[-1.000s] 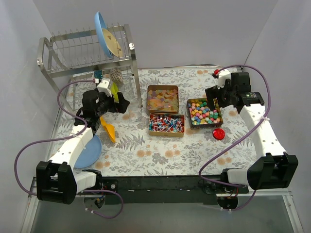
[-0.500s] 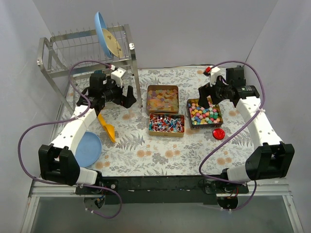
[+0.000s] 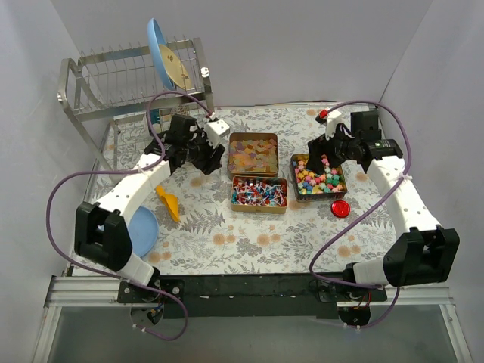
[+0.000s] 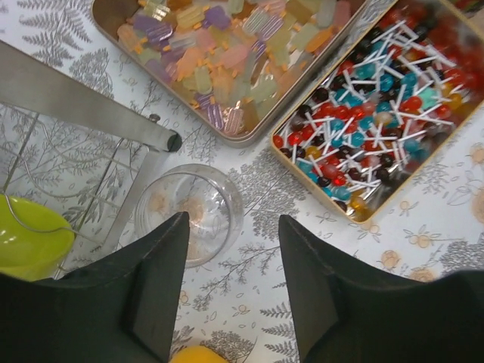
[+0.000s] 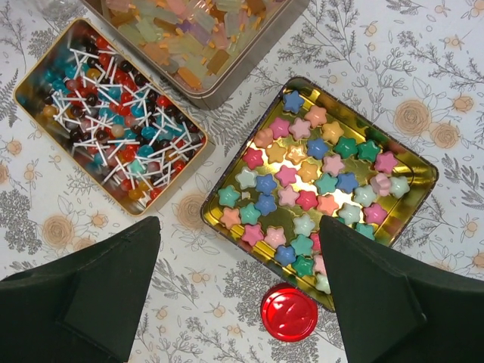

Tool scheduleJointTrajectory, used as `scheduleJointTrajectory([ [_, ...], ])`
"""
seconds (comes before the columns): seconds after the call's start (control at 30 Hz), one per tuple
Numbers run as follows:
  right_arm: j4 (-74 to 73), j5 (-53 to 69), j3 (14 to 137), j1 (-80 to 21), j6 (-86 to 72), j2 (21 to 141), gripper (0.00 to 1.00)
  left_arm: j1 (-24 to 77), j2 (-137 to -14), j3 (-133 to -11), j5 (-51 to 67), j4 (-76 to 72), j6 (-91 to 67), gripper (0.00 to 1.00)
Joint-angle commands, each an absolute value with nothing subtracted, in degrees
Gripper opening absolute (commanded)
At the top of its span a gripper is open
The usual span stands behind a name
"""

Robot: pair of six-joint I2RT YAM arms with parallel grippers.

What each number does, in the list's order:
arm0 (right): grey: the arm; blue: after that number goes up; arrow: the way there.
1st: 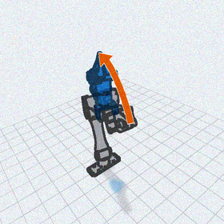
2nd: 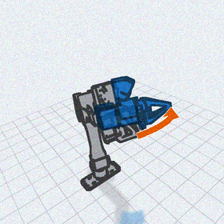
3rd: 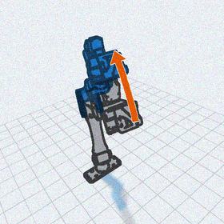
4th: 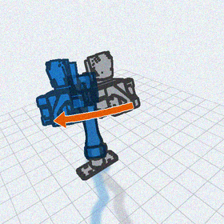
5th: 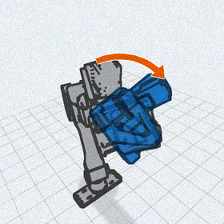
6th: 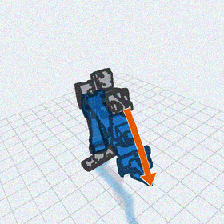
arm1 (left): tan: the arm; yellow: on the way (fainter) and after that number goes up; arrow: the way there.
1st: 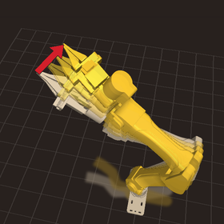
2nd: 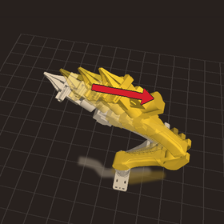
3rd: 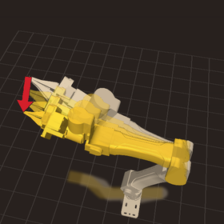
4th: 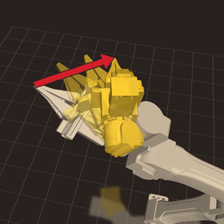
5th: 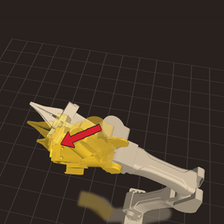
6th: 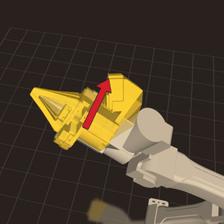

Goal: Pack the candies
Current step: Pick up the packing bottle from the center of the board.

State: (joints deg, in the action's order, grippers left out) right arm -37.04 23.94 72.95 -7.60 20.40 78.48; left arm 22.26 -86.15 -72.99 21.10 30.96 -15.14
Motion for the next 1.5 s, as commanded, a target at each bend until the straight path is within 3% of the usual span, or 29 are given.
scheduleJointTrajectory([
  [0.0,-34.8,25.0,71.3,-7.7,20.1,75.8,0.93,22.7,-88.3,-76.4,16.3,34.8,-12.3,0.46],
  [0.03,-34.6,25.0,71.1,-7.8,20.0,75.7,0.93,22.8,-88.6,-76.5,16.0,34.9,-12.3,0.42],
  [0.23,-34.5,25.0,70.8,-7.7,20.0,75.7,0.92,22.9,-90.6,-75.7,14.8,35.2,-12.9,0.41],
  [0.37,-34.5,25.0,70.8,-7.8,20.0,75.9,0.93,22.9,-92.2,-76.5,14.9,35.9,-13.3,0.28],
  [0.47,-34.7,25.4,70.8,-7.7,20.0,76.1,0.93,22.9,-93.2,-76.8,14.9,36.2,-13.2,0.26],
  [0.83,-36.1,22.7,71.7,-7.8,21.5,77.0,0.93,22.9,-92.9,-80.2,17.6,42.2,-9.9,0.00],
  [1.13,-37.8,16.0,70.7,-7.6,25.6,78.7,0.93,23.5,-82.4,-82.9,35.0,61.5,6.0,0.00],
  [1.33,-33.2,17.7,71.8,-7.4,26.4,83.0,0.92,32.6,-78.1,-84.4,33.7,69.1,5.8,0.00],
  [1.47,-30.7,15.1,74.6,-7.2,23.0,86.0,0.91,44.2,-75.9,-81.1,28.6,65.0,0.4,0.00],
])
